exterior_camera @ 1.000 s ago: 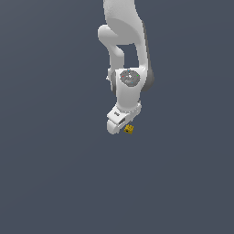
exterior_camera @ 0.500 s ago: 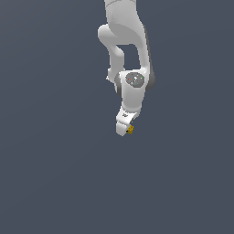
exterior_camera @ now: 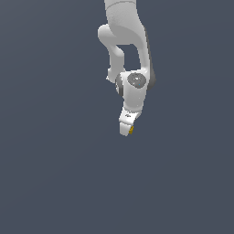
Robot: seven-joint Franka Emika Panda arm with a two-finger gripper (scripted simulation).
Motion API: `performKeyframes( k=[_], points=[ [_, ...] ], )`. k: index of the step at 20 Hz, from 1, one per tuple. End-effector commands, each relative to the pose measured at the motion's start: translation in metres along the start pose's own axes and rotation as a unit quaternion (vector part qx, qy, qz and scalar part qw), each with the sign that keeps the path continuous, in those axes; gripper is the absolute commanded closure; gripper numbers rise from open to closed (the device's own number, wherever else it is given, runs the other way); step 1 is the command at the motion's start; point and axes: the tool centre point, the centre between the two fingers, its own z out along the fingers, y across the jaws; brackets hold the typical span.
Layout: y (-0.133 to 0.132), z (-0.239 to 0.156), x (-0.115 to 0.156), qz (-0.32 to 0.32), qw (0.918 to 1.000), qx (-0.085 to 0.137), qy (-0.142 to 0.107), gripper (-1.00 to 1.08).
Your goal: Pick up the object and move it to a goal position.
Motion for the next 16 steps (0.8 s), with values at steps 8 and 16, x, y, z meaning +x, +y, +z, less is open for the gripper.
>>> performKeyframes(
  k=[8,16],
  points=[
    [-0.001,0.021,0.0,-0.001,1.0,0.0,0.0,-0.92],
    [-0.001,0.049,0.0,-0.003,1.0,0.0,0.0,-0.92]
  ],
)
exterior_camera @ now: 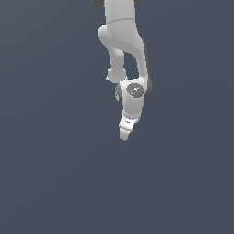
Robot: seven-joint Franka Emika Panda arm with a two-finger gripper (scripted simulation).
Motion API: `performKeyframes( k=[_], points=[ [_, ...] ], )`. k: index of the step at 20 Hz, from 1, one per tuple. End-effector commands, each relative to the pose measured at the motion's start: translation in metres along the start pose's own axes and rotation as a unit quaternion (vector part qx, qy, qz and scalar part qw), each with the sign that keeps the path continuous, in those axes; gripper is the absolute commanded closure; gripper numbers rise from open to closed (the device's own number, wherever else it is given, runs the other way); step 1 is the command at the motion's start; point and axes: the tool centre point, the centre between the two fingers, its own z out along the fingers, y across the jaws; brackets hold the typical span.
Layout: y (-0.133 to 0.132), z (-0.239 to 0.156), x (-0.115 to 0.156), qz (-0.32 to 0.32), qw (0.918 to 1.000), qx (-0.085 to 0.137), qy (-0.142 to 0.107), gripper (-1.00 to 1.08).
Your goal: Pick up the object and move it to a goal position.
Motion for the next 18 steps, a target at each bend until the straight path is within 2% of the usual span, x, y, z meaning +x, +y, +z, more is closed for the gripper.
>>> performKeyframes(
  k=[1,2,3,18],
  points=[
    [0.0006,0.0039,0.0003,0.0,1.0,-0.001,0.0,-0.92],
    [0.0006,0.0042,0.0003,0.0,1.0,-0.001,0.0,-0.92],
    [0.0006,0.0042,0.0003,0.0,1.0,-0.001,0.0,1.08],
    [0.0049,-0.0004,0.0031,0.0,1.0,-0.001,0.0,1.08]
  ],
)
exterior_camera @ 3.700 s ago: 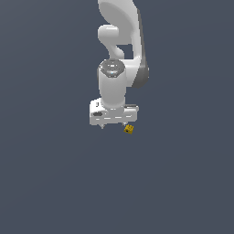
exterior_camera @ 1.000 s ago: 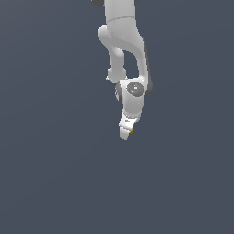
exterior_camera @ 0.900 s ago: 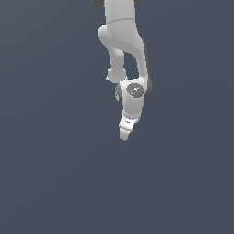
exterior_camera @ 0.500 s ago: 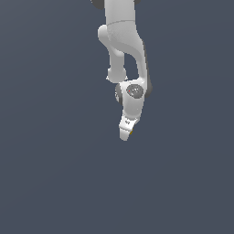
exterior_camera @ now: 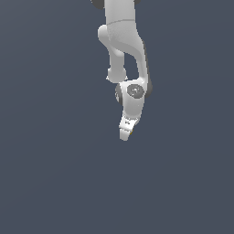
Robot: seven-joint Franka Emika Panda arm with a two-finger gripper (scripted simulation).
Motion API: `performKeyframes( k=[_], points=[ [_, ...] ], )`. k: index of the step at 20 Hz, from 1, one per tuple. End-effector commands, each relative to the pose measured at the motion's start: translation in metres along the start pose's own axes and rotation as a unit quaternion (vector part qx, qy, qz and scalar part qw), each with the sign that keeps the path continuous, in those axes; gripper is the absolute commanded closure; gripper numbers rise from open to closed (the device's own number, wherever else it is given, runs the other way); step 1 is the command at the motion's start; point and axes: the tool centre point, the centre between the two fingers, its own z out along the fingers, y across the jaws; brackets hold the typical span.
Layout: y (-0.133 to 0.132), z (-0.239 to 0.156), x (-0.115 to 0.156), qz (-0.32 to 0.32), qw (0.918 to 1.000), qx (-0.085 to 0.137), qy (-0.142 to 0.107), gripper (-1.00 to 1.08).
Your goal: Pick up the object and move it to a goal position.
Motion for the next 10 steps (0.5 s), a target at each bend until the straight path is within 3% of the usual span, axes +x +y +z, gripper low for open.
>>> performKeyframes(
  k=[1,10],
  points=[
    [0.004,-0.004,0.003,0.0,1.0,-0.001,0.0,1.08],
    [0.033,-0.035,0.023,0.0,1.0,0.0,0.001,1.08]
  ],
)
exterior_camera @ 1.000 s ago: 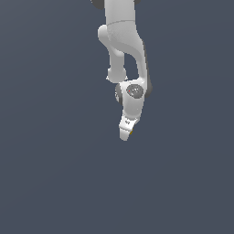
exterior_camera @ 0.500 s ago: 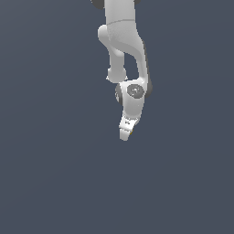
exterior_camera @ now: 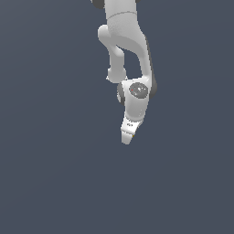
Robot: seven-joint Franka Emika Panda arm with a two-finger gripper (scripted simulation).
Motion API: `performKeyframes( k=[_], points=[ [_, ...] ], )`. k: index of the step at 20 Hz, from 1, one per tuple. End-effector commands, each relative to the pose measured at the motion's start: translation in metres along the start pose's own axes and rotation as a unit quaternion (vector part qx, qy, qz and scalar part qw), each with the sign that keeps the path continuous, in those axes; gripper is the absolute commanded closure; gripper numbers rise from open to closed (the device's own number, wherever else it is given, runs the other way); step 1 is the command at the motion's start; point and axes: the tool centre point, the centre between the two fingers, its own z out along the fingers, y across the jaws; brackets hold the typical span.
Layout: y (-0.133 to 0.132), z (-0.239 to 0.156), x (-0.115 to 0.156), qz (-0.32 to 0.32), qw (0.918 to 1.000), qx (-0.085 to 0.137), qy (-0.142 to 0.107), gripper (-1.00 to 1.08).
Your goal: Pick up the object and move it to a goal position.
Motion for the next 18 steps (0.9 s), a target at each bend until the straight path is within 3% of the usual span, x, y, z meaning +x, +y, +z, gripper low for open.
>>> performKeyframes(
  k=[1,18],
  points=[
    [0.011,-0.012,0.008,0.0,1.0,0.0,0.0,1.08],
    [0.09,-0.093,0.063,0.0,1.0,0.0,0.001,1.08]
  ],
)
